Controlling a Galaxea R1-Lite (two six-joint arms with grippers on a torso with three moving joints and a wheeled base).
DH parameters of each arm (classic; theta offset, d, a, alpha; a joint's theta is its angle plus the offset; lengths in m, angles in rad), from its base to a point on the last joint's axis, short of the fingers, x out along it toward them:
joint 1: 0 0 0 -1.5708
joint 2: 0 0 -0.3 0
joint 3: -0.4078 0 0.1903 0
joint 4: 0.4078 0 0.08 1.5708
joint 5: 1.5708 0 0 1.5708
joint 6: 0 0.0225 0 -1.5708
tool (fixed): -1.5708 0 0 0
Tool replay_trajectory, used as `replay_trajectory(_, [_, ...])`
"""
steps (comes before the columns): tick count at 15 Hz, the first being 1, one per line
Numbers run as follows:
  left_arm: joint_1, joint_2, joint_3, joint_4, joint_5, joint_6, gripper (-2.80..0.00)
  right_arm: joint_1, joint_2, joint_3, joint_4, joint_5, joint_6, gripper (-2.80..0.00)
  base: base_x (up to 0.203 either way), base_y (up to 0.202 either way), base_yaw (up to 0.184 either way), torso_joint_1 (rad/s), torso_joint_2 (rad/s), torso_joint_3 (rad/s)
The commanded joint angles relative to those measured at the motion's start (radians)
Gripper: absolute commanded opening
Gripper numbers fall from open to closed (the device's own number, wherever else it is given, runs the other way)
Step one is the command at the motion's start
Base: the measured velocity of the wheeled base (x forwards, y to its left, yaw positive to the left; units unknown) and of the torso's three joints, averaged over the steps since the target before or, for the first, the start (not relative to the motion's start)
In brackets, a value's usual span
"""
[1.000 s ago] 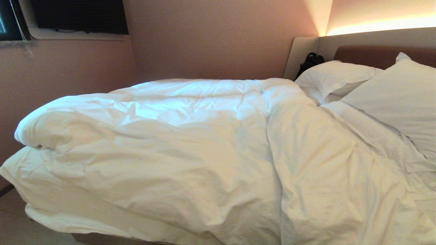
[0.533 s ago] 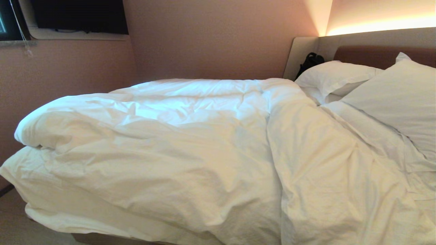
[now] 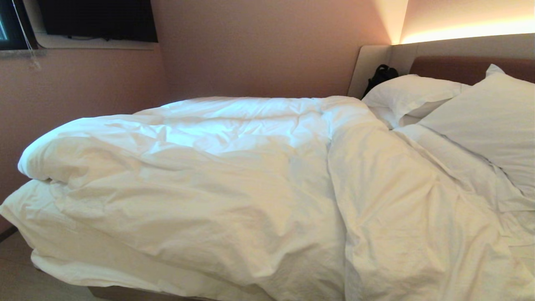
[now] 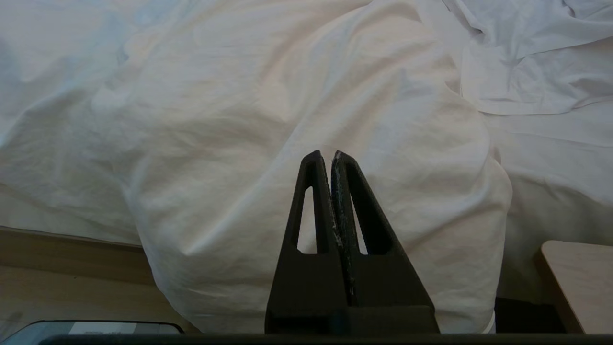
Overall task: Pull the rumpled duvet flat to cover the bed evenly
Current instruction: Hold the folded corner of the quilt
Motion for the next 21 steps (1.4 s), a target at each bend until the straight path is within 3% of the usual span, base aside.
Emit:
replay_trajectory(1, [0.000, 0.000, 0.000, 0.000, 0.000, -0.003, -2.80, 0.000, 0.001, 0.000, 0.001, 0.000, 0.001, -2.80, 0.000, 0.000, 0.000, 0.000, 0.00, 0.000])
replay_trajectory(5, [0.000, 0.000, 0.000, 0.000, 0.000, -0.005, -2.80, 0.000, 0.001, 0.000, 0.001, 0.000, 0.001, -2.80, 0.000, 0.000, 0.000, 0.000, 0.00, 0.000])
replay_trajectory(10, [0.000, 0.000, 0.000, 0.000, 0.000, -0.005, -2.80, 0.000, 0.001, 0.000, 0.001, 0.000, 0.001, -2.80, -0.157, 0.000, 0.001, 0.002, 0.00, 0.003])
replay_trajectory(17, [0.000, 0.000, 0.000, 0.000, 0.000, -0.005, -2.80, 0.000, 0.001, 0.000, 0.001, 0.000, 0.001, -2.80, 0.000, 0.000, 0.000, 0.000, 0.00, 0.000])
replay_trajectory(21, [0.000, 0.000, 0.000, 0.000, 0.000, -0.005, -2.80, 0.000, 0.001, 0.000, 0.001, 0.000, 0.001, -2.80, 0.000, 0.152, -0.005, 0.001, 0.00, 0.004])
